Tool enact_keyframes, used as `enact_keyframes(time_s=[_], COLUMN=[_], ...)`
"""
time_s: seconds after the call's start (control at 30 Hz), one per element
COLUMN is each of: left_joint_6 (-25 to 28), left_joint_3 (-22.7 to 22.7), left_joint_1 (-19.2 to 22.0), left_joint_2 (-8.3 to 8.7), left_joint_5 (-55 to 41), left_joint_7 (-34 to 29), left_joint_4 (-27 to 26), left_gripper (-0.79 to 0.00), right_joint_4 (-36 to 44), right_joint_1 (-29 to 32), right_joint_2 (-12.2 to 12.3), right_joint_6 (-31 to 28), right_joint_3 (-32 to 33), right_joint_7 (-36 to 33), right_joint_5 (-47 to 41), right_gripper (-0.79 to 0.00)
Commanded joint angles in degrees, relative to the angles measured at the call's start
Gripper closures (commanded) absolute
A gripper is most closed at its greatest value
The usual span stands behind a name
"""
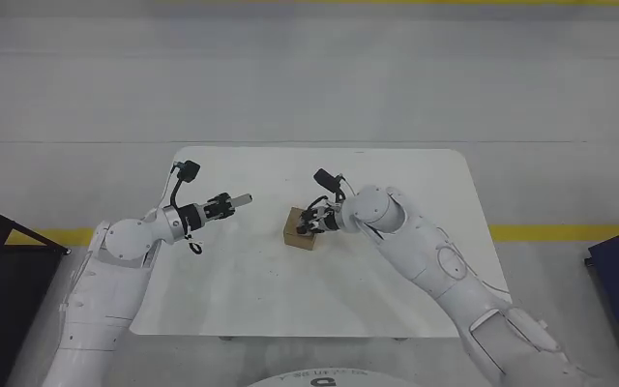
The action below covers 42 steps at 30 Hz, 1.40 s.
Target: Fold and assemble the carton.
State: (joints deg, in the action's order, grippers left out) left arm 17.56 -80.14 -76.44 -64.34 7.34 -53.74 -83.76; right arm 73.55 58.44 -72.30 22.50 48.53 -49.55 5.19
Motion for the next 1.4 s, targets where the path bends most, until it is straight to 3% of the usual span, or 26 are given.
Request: enact_keyframes(time_s=[0.0, 0.3, 0.63, 0.77, 1.0, 1.23, 1.37], left_joint_6=[0.00, 0.00, 0.00, 0.00, 0.00, 0.00, 0.00], left_joint_3=[0.00, 0.00, 0.00, 0.00, 0.00, 0.00, 0.00], left_joint_1=[0.00, 0.00, 0.00, 0.00, 0.00, 0.00, 0.00], left_joint_2=[0.00, 0.00, 0.00, 0.00, 0.00, 0.00, 0.00], left_joint_5=[0.00, 0.00, 0.00, 0.00, 0.00, 0.00, 0.00], left_joint_7=[0.00, 0.00, 0.00, 0.00, 0.00, 0.00, 0.00], left_joint_4=[0.00, 0.00, 0.00, 0.00, 0.00, 0.00, 0.00], left_gripper=[-0.785, -0.785, -0.785, -0.785, -0.785, -0.785, -0.785], right_joint_4=[0.01, 4.14, -0.31, 1.15, 8.90, 0.26, -4.27], right_joint_1=[-0.13, 2.69, 0.05, 1.71, 10.89, 5.96, 1.83], right_joint_2=[-0.02, 1.10, 0.19, 1.40, 4.74, 3.40, 1.71], right_joint_6=[-0.44, -1.69, -0.14, -3.05, -7.49, 0.32, -0.21], right_joint_3=[0.21, 2.93, 0.99, 6.18, 16.90, 11.25, 5.89], right_joint_7=[0.39, 0.51, 0.38, 1.11, -1.74, -0.74, -2.18], right_joint_5=[-0.23, 0.43, -0.18, -2.21, -3.13, -1.53, -2.44], right_gripper=[0.000, 0.000, 0.000, 0.000, 0.000, 0.000, 0.000])
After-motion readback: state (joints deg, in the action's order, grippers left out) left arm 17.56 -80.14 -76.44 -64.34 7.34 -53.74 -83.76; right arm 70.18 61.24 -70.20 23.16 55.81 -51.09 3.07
